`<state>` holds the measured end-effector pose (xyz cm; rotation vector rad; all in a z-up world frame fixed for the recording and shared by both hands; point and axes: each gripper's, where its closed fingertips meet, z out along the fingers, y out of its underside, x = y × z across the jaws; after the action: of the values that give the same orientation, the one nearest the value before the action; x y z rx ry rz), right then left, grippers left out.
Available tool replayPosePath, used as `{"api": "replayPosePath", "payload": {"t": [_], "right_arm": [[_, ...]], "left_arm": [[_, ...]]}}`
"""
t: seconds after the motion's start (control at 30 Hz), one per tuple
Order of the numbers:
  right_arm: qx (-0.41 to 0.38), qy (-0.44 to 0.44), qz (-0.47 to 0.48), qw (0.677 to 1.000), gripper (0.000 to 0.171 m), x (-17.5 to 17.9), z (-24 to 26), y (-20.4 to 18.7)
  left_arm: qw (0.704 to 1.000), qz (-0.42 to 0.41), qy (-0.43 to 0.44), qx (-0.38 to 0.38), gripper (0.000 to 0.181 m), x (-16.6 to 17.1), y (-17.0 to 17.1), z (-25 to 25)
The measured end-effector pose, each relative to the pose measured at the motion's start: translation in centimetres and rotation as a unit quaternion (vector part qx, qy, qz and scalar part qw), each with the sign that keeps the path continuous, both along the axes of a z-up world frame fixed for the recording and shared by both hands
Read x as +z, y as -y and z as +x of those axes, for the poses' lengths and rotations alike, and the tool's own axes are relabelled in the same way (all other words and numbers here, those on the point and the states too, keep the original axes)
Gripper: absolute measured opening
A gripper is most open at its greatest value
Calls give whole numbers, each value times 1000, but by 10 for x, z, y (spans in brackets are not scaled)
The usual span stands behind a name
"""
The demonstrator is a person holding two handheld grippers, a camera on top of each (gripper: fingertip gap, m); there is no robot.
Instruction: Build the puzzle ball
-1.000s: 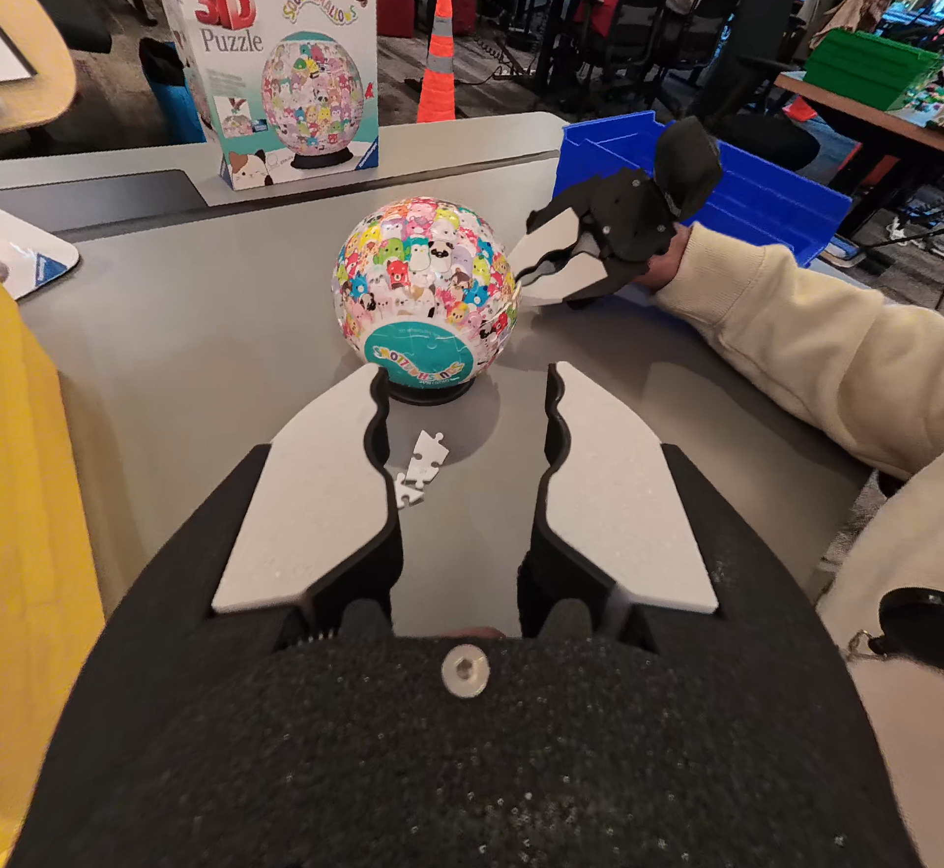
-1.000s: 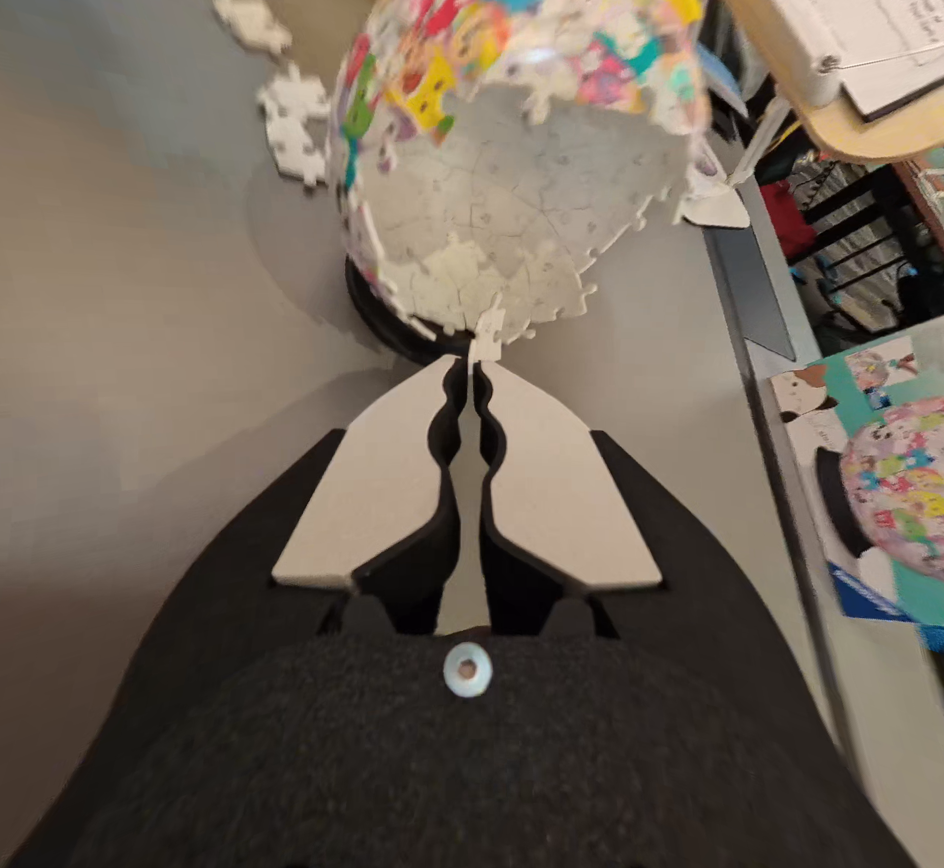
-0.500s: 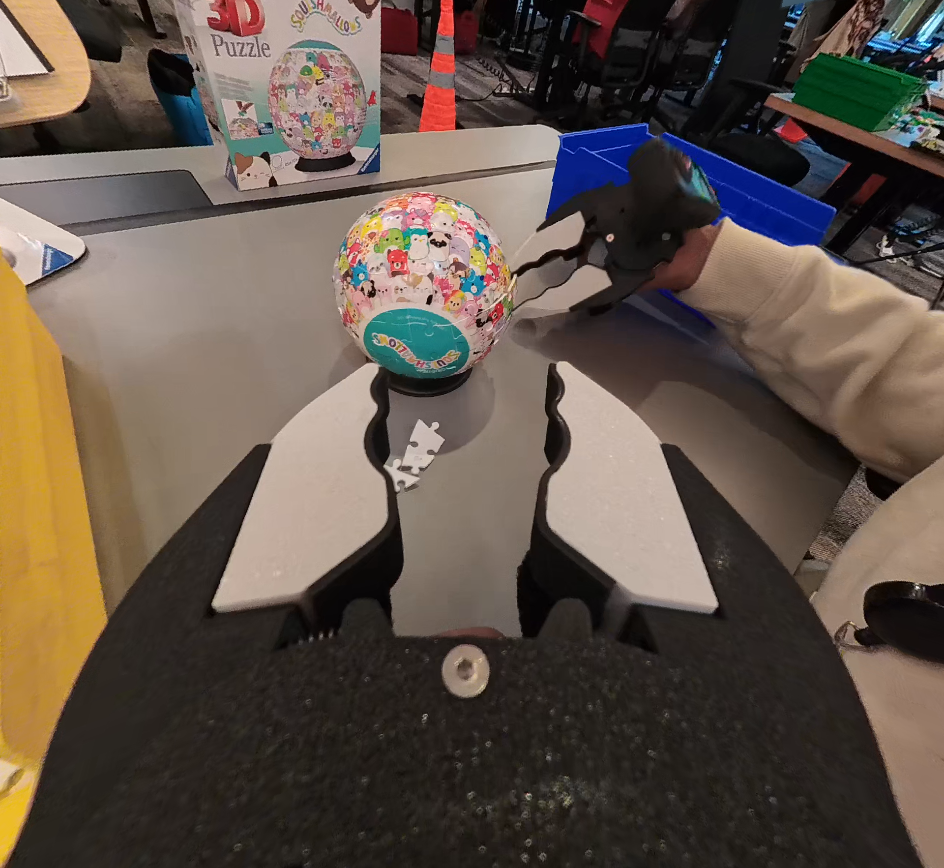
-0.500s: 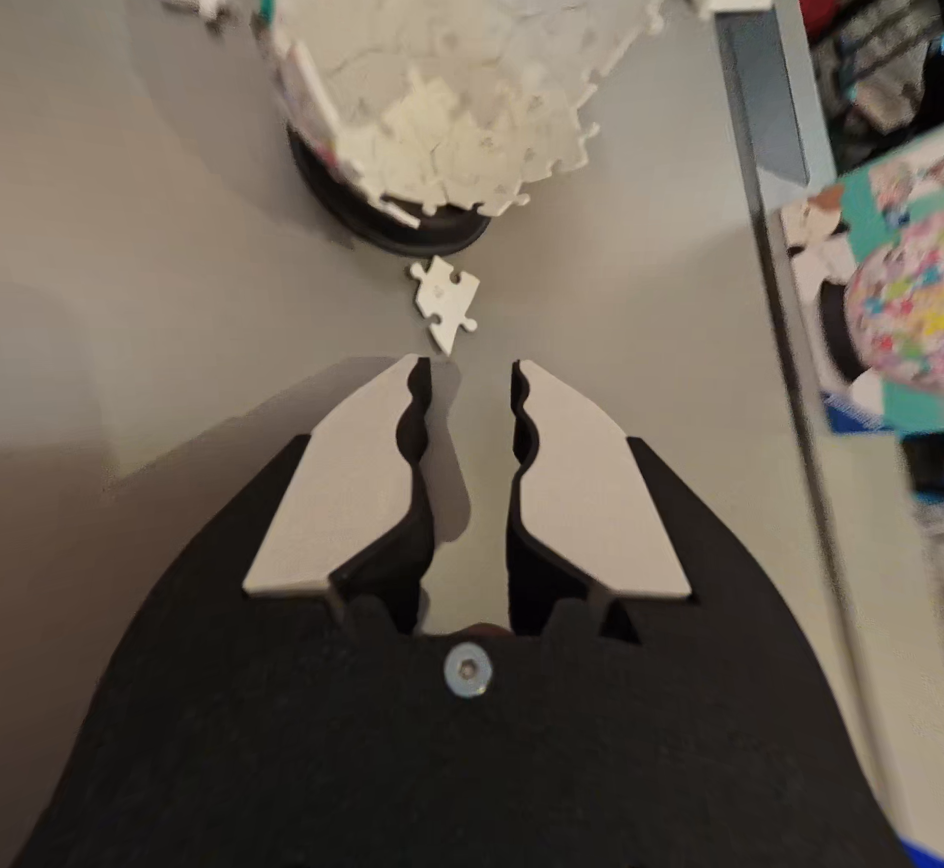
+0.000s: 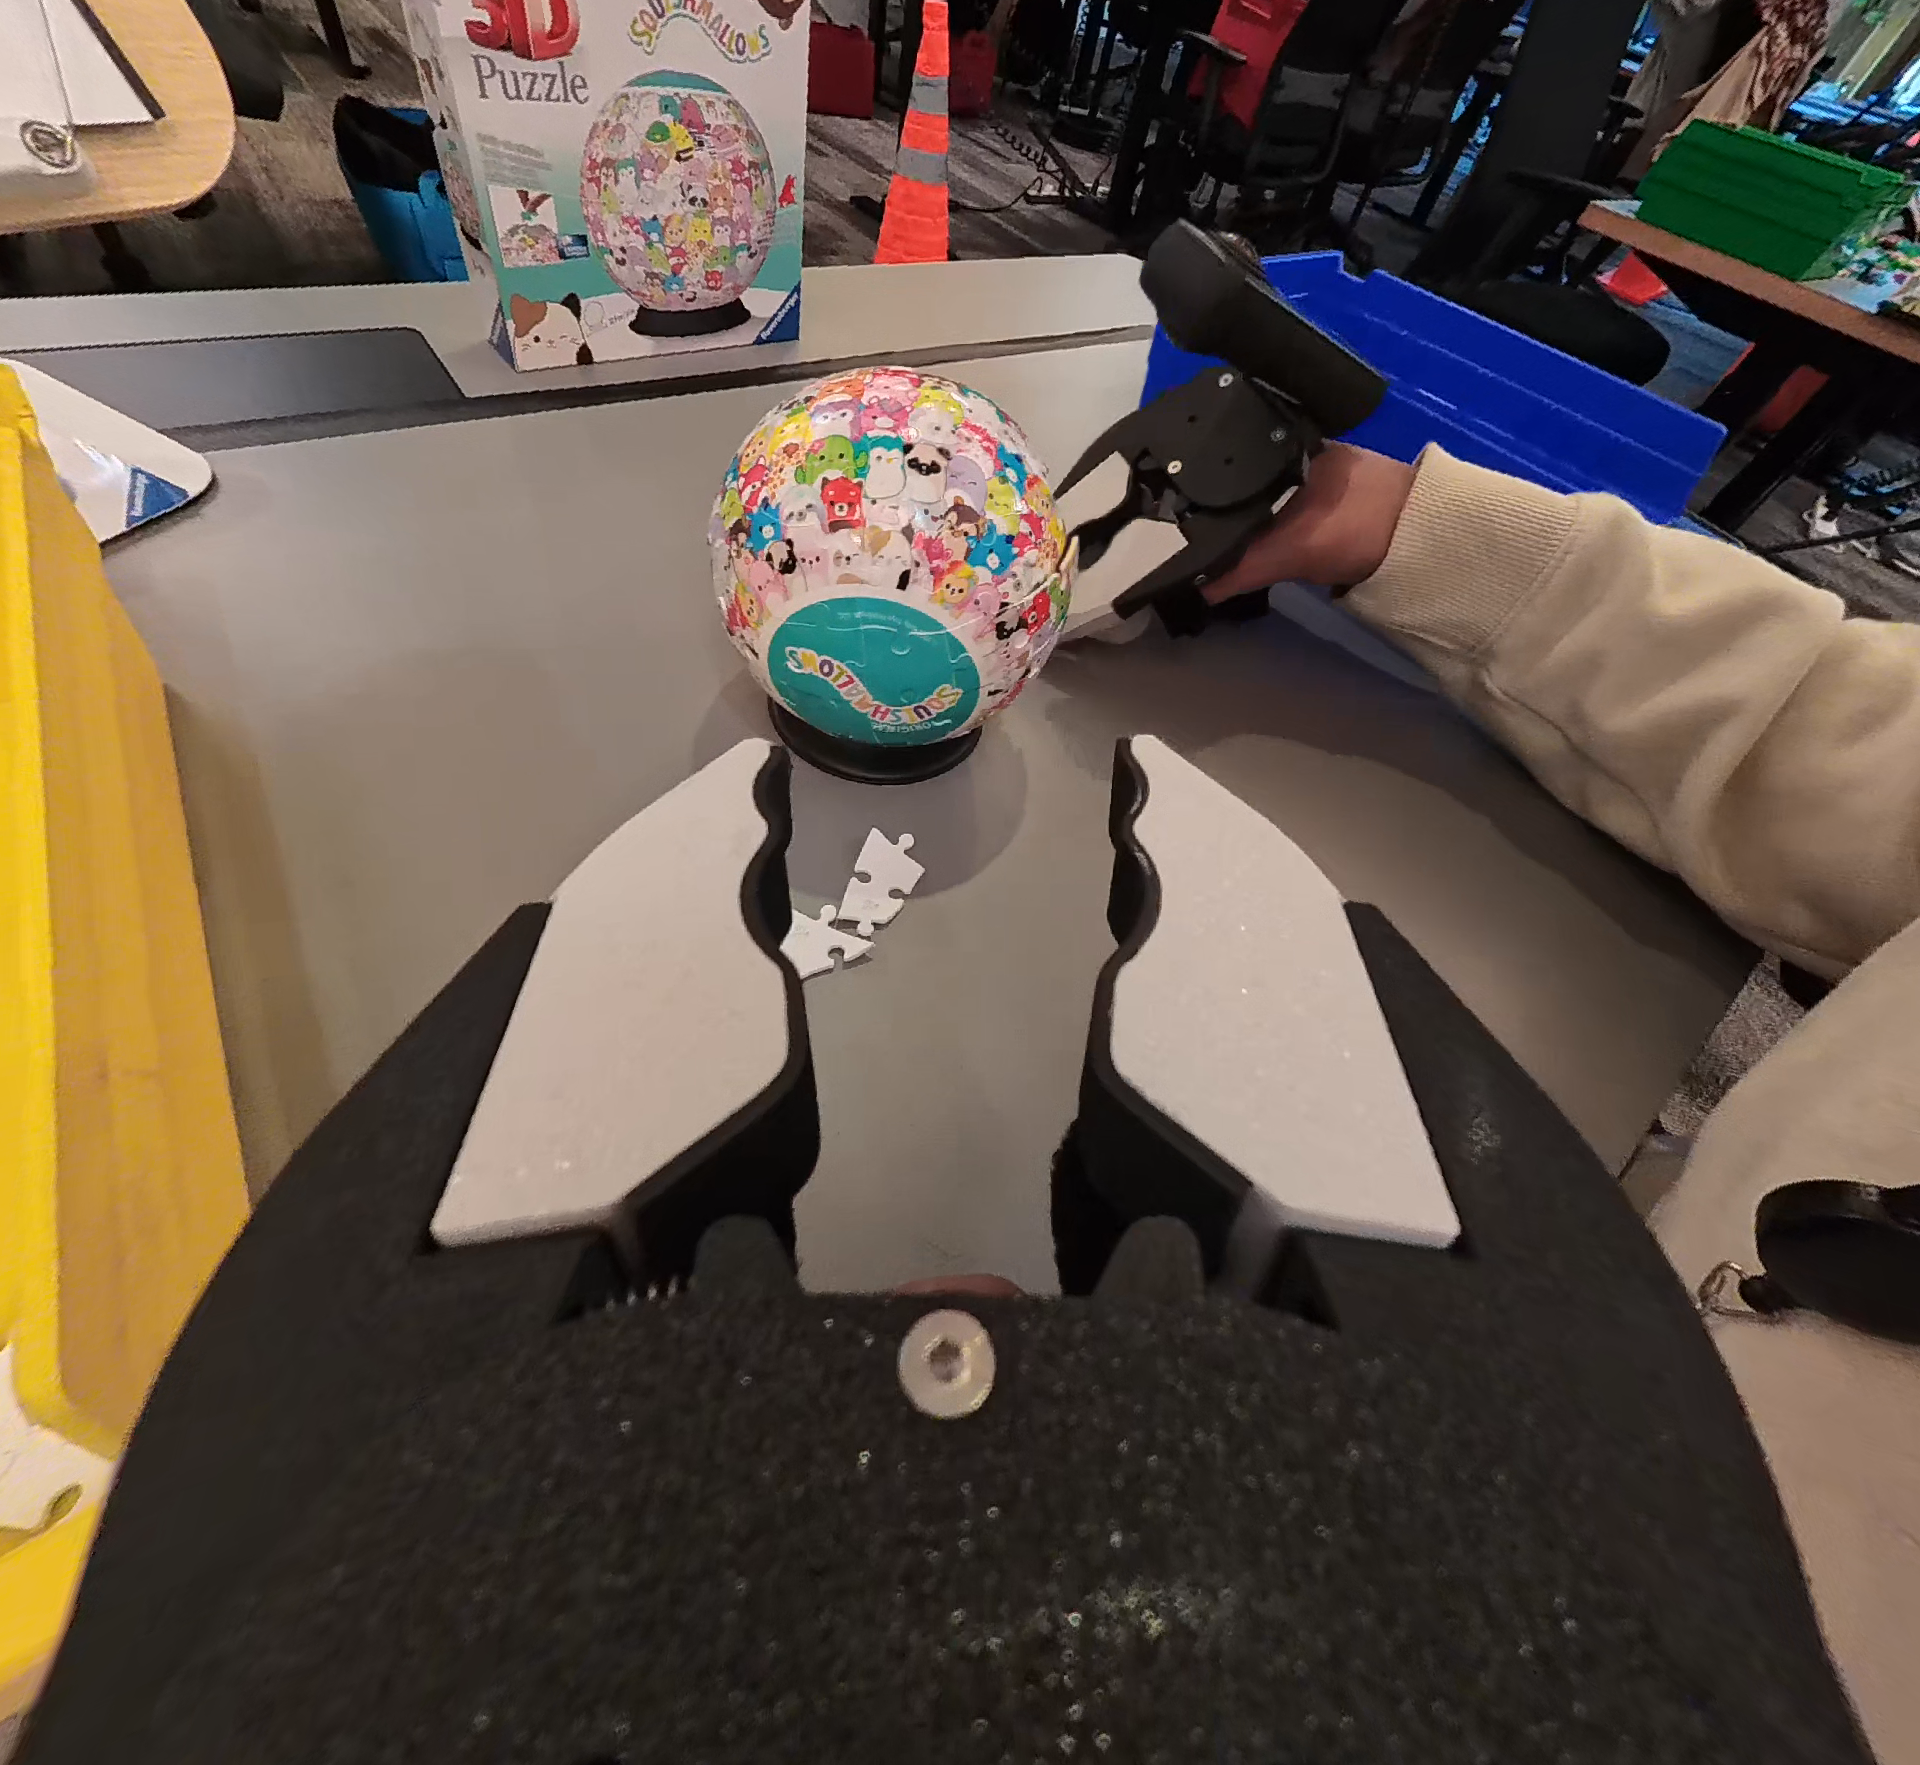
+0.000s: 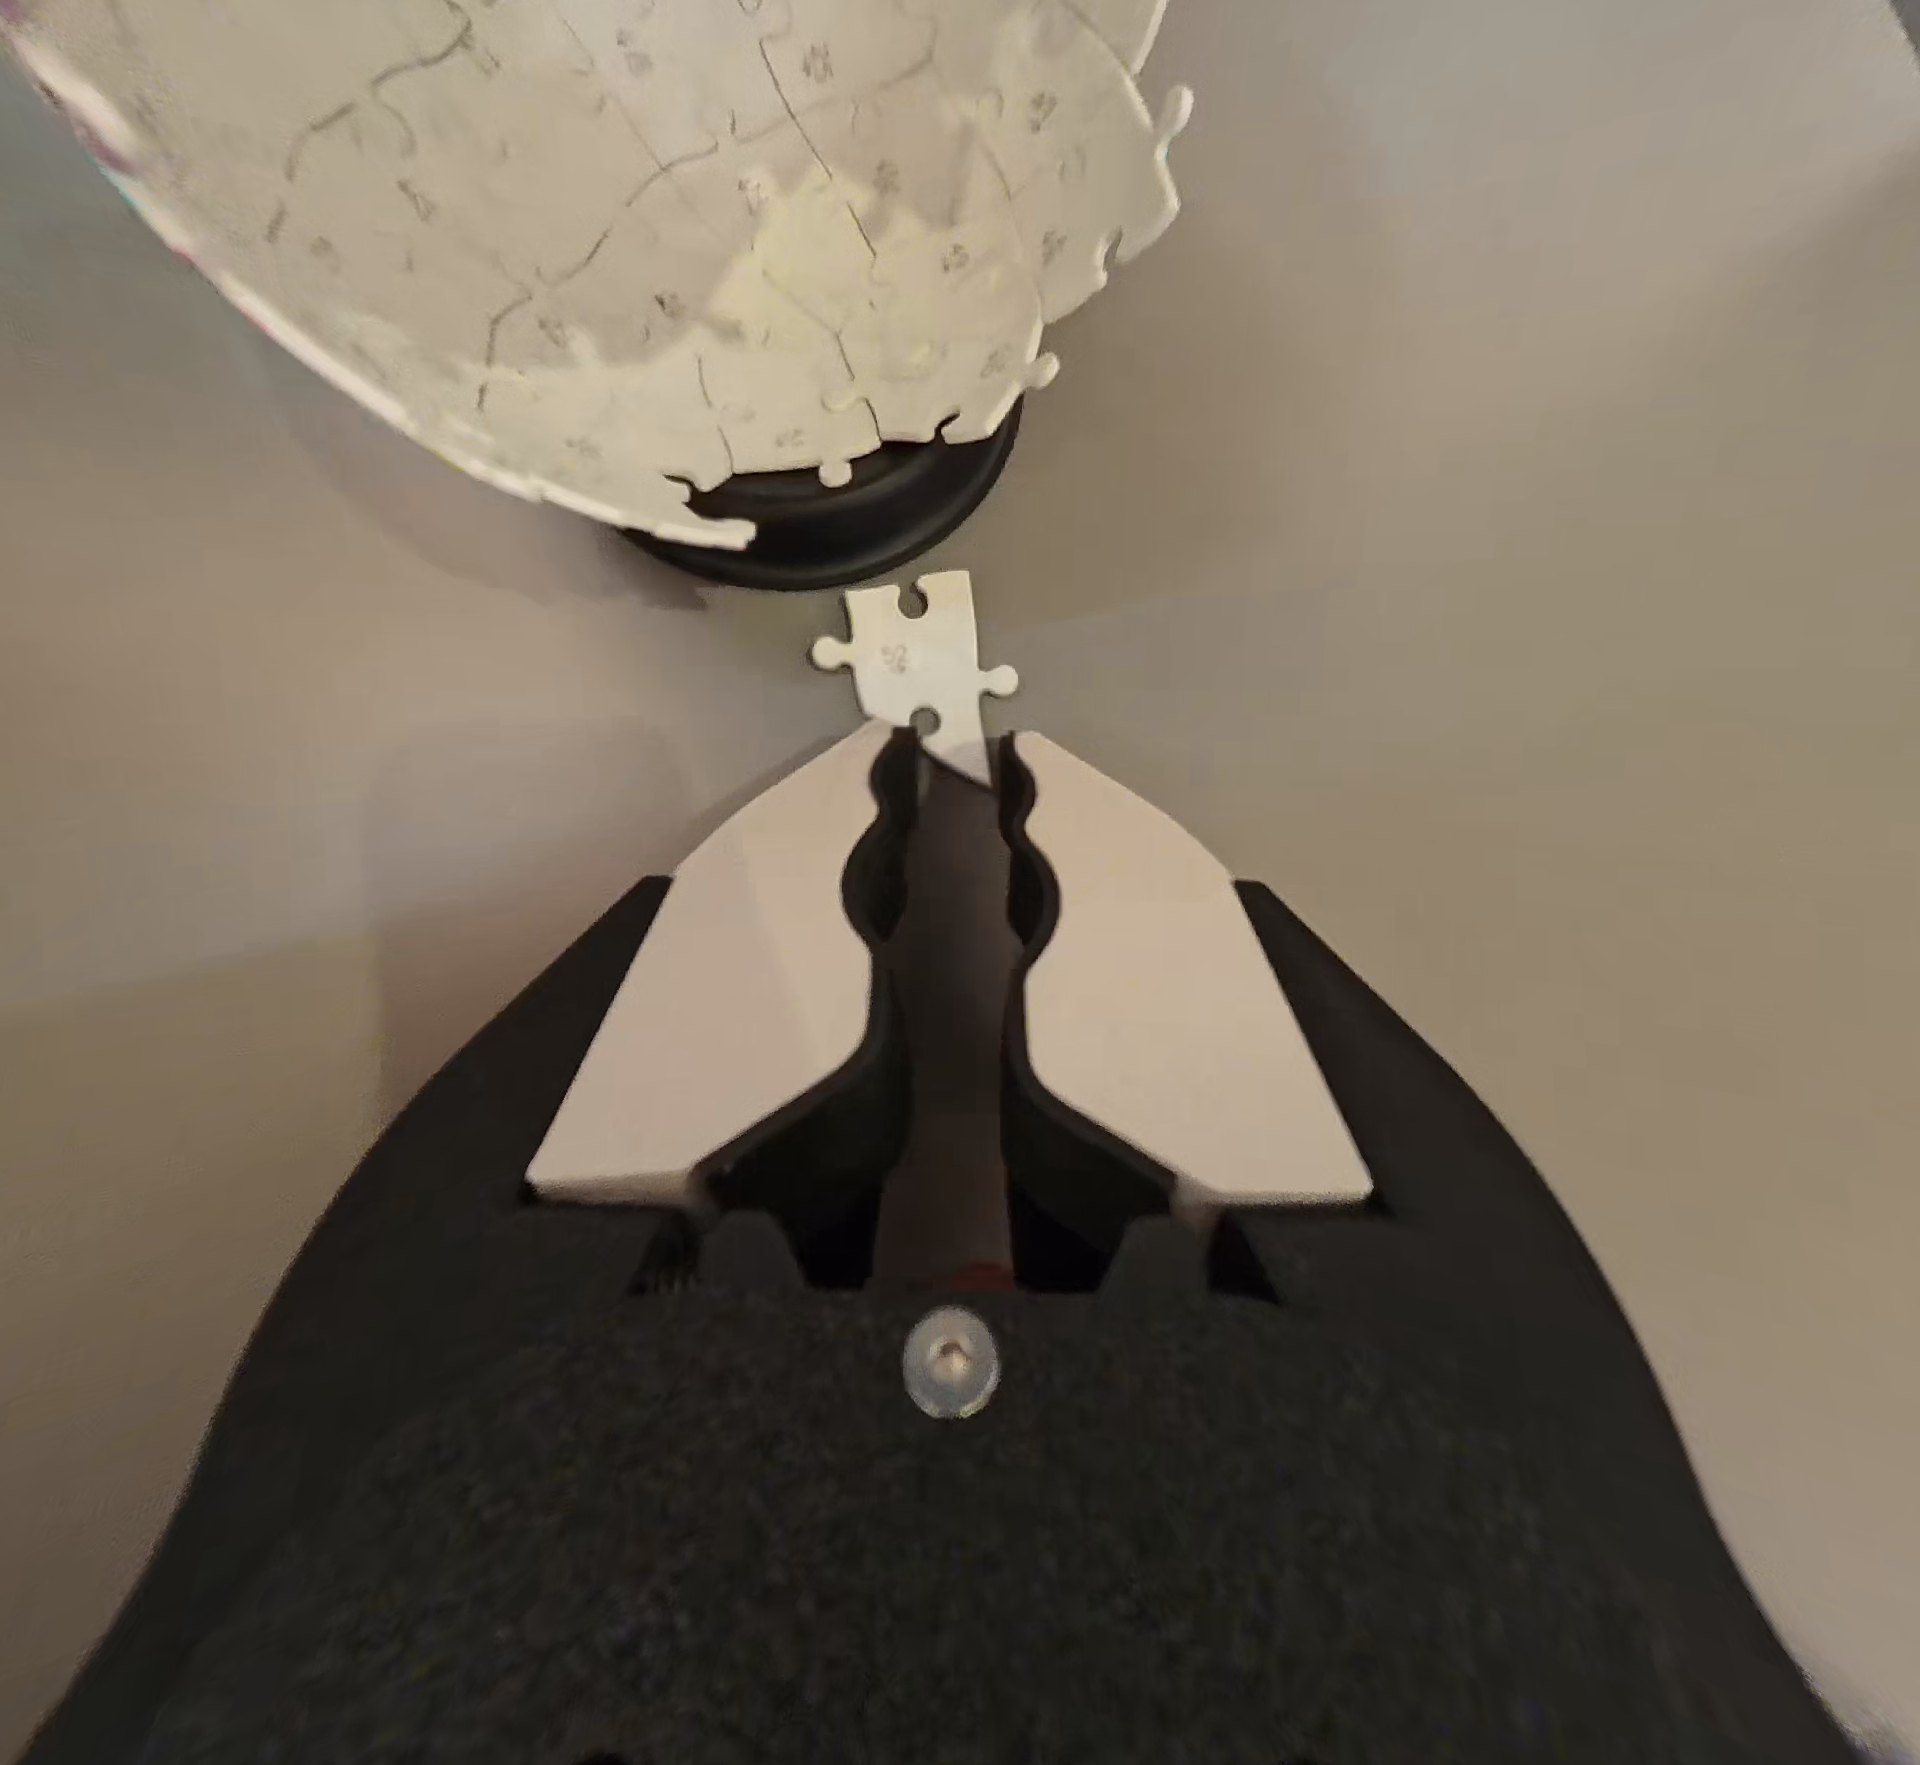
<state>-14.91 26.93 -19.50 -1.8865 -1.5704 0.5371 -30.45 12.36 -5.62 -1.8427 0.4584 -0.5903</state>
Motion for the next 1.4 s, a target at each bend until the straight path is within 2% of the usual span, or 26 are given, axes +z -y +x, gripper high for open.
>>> {"api": "replayPosePath", "payload": {"t": [0.3,0.43,0.5,0.63,0.73,0.8,0.87,0.97,1.0,1.07,1.17,1.27,1.4], "right_arm": [[22,22,11,999,7,5,-2,-1],[34,49,46,997,6,33,6,1],[46,74,36,996,0,47,14,6],[117,125,42,984,0,86,26,8],[151,200,17,968,0,74,45,-12],[158,193,-10,968,0,77,52,-11],[134,183,-18,974,1,93,58,2],[42,130,-57,989,30,111,55,45],[8,120,-49,992,32,107,56,57],[-86,80,-10,993,30,89,59,67],[-205,19,-27,978,33,42,73,85],[-252,-24,-42,966,48,12,86,96],[-261,-32,17,965,54,10,99,88]], "left_arm": [[1000,-2,5,-1,58,0,3,0],[1000,8,14,-7,58,4,2,4],[1000,11,23,-13,58,5,3,8],[999,22,28,-23,58,9,11,15],[999,23,24,-23,58,11,20,18],[999,32,22,-14,58,15,27,19],[999,35,24,-6,58,17,34,20],[999,36,27,7,58,12,42,24],[999,35,28,10,58,9,44,26],[999,33,30,12,58,5,49,29],[999,36,25,8,58,5,58,32],[999,36,17,-6,58,4,65,33],[999,39,-1,-12,58,3,68,26]]}}
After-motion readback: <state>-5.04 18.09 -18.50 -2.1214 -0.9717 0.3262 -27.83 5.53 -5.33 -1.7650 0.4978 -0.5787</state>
